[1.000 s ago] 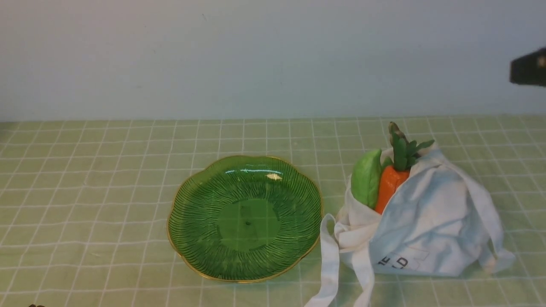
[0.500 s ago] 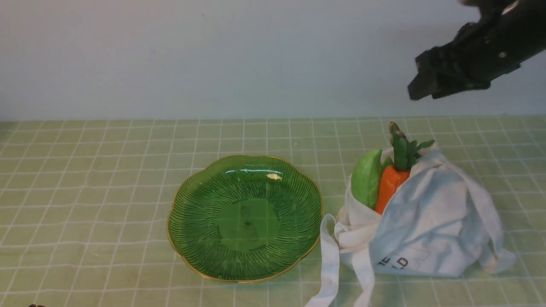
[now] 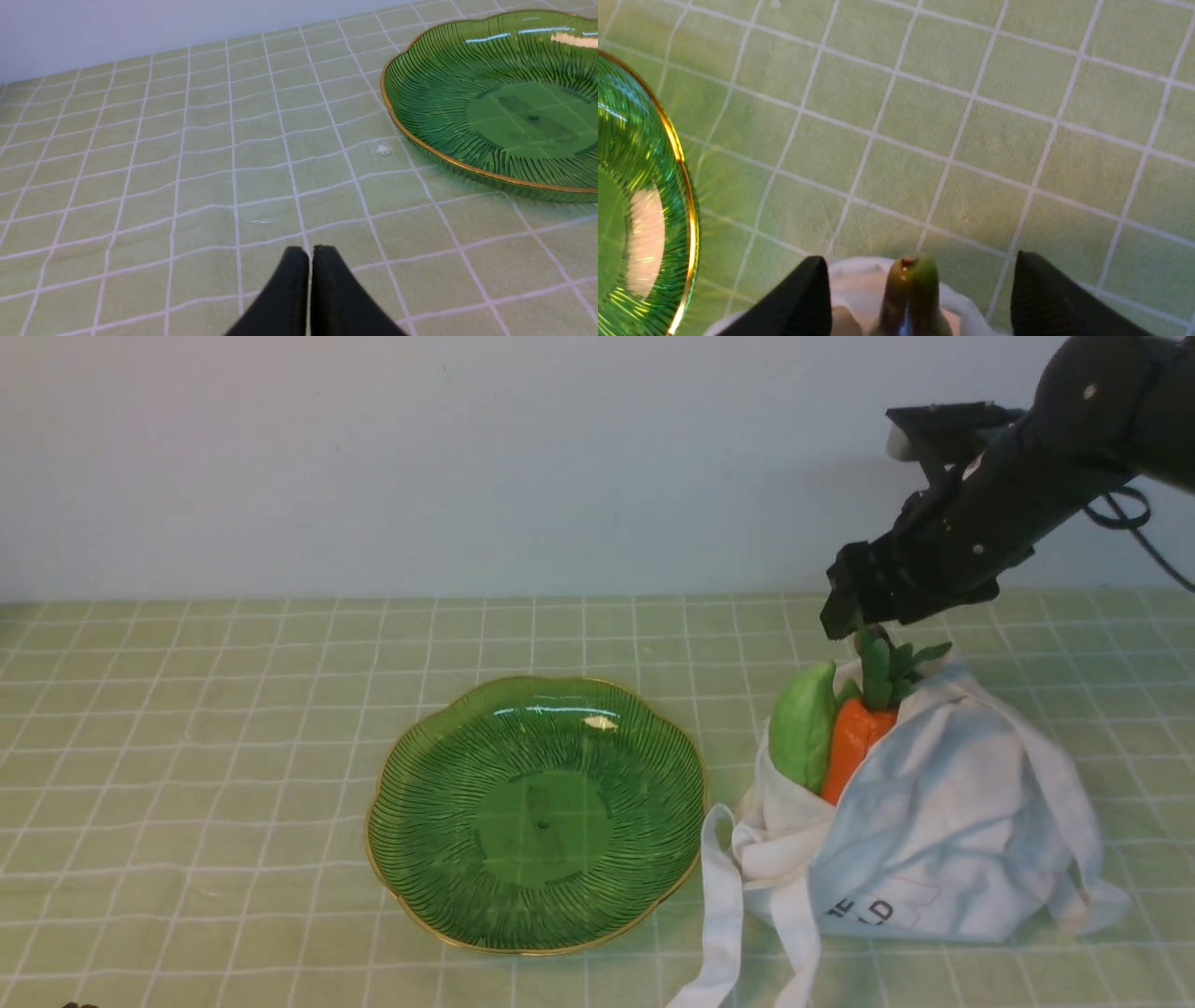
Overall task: Take vegetables from bag on green coffee tablecloth place on plate.
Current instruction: 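Reach into the white cloth bag and grasp a vegetable inside with the right gripper, then take the eggplant out of the bag and place it on the plate with the right gripper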
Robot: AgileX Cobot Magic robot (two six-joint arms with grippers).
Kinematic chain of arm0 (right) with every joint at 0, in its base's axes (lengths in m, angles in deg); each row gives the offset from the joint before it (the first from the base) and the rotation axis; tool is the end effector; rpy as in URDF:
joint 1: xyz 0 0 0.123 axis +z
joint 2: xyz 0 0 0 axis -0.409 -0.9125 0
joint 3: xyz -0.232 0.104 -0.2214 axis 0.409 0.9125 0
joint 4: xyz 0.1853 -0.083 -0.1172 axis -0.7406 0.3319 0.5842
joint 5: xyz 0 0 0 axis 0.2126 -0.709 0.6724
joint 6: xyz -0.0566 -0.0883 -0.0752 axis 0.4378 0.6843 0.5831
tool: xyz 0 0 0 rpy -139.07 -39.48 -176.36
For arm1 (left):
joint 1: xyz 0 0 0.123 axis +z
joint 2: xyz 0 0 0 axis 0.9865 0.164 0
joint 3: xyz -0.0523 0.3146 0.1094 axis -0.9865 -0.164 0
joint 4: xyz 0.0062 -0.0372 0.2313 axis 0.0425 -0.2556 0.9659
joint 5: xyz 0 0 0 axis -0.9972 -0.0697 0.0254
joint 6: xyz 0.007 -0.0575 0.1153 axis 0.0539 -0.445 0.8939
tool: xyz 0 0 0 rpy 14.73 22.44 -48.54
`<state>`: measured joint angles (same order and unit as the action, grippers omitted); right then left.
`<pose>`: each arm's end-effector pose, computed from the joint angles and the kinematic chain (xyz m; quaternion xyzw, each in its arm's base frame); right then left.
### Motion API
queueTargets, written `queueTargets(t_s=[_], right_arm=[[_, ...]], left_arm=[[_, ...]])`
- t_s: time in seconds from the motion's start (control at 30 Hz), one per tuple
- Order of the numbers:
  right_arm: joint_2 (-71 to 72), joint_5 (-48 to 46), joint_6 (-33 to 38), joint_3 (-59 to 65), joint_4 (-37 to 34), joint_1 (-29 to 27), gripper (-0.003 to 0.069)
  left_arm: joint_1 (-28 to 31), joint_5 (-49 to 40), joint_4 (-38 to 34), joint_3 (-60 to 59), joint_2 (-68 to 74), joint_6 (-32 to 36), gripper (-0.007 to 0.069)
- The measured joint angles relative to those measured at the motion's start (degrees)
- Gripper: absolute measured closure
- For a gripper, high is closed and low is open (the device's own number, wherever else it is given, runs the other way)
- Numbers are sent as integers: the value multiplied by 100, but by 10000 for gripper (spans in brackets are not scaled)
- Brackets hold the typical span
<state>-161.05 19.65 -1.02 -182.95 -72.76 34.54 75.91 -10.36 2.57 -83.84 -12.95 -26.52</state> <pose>0.4327 0.1110 0.2650 -0.1679 0.9616 0.1248 0.1776 0.0181 -0.0040 0.1585 0.0775 0.8047 -0.0037 0.5886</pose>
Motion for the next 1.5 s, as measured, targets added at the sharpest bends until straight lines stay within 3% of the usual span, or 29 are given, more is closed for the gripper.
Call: queueTargets(t_s=[0.03, 0.07, 0.13, 0.2, 0.77, 0.97, 1.07, 1.1, 1.23, 1.5], right_arm=[[-16, -28, 0, -1, 0, 0, 263], [-16, -36, 0, -1, 0, 0, 274], [-1, -171, 0, -28, 5, 7, 459], [85, -292, 0, -27, 5, 9, 479], [1886, -479, -150, -40, -109, 15, 469], [2114, -4, -63, -40, -1239, 15, 469], [2121, 52, 332, -40, -2298, 43, 469], [2121, 84, 779, -40, -3065, 198, 469], [2096, 154, 1667, -40, -3698, 851, 469], [1346, 623, 1859, -43, -3406, 1945, 469]], left_arm=[[0, 0, 0, 0, 0, 0, 629], [0, 0, 0, 0, 0, 0, 629], [0, 0, 0, 0, 0, 0, 629], [0, 0, 0, 0, 0, 0, 629], [0, 0, 0, 0, 0, 0, 629], [0, 0, 0, 0, 0, 0, 629], [0, 0, 0, 0, 0, 0, 629], [0, 0, 0, 0, 0, 0, 629], [0, 0, 0, 0, 0, 0, 629], [0, 0, 0, 0, 0, 0, 629]])
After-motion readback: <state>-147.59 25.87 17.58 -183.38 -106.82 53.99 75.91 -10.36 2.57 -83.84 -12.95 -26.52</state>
